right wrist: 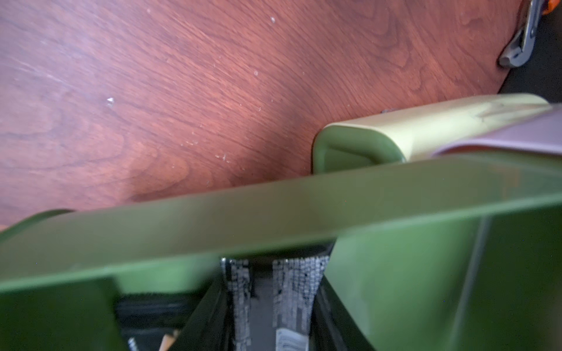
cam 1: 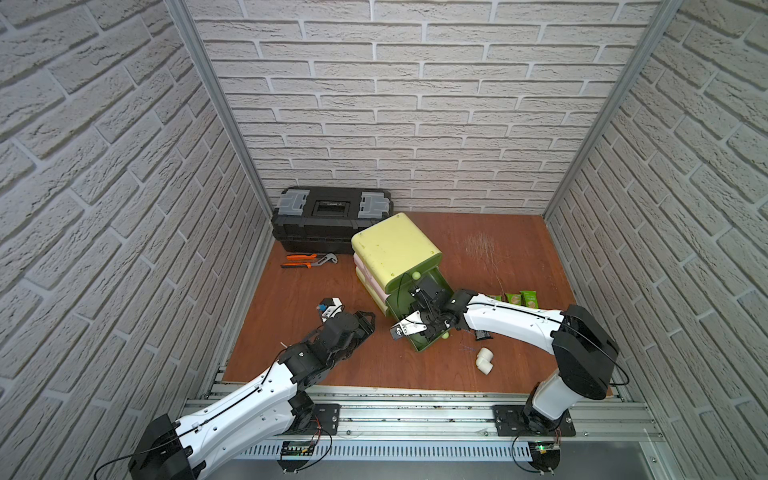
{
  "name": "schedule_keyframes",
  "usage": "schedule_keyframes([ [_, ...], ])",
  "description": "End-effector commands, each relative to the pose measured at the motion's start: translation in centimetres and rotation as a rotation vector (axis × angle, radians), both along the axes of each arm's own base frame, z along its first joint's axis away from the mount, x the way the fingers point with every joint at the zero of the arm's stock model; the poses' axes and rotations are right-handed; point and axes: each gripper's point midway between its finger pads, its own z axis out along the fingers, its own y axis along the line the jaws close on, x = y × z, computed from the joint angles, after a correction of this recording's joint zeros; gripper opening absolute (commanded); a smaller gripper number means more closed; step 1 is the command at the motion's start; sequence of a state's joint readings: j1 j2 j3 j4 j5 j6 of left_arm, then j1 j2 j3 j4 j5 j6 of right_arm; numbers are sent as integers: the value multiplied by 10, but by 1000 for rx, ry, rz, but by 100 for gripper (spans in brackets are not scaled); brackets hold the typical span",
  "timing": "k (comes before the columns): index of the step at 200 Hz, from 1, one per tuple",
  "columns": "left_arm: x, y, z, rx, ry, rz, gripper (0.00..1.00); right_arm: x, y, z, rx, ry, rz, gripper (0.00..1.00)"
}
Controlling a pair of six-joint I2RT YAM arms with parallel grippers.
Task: Take the cookies out of the drawer
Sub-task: Pick up the cookie from the drawer.
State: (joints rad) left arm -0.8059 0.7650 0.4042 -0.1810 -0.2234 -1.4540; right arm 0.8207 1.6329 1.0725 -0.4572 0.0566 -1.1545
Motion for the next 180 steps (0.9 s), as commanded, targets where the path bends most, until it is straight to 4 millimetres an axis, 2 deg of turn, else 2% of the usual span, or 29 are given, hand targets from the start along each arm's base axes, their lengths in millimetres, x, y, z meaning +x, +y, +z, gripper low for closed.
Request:
schedule_keyframes([
  [1, 4, -1, 8, 3, -27, -6, 59, -2, -2, 20, 74, -18, -58, 38],
  [27, 5, -5, 10, 2, -34, -24, 60, -7, -4, 33, 148, -7, -120, 37],
  [55, 6, -13, 14, -4, -53, -64, 61, -9, -5, 59, 276, 4, -240, 35],
  [83, 8, -30, 18, -25, -87, -144, 65, -5, -13, 89, 435, 49, -505, 33],
  [103, 9, -41, 22, -45, -105, -193, 67, -10, -24, 98, 498, 105, -674, 30],
  [133, 11, -57, 26, -66, -132, -257, 67, -12, -49, 115, 604, 136, -924, 28],
  [180, 18, -86, 26, -89, -122, -337, 63, -14, -107, 126, 671, 155, -1253, 26],
])
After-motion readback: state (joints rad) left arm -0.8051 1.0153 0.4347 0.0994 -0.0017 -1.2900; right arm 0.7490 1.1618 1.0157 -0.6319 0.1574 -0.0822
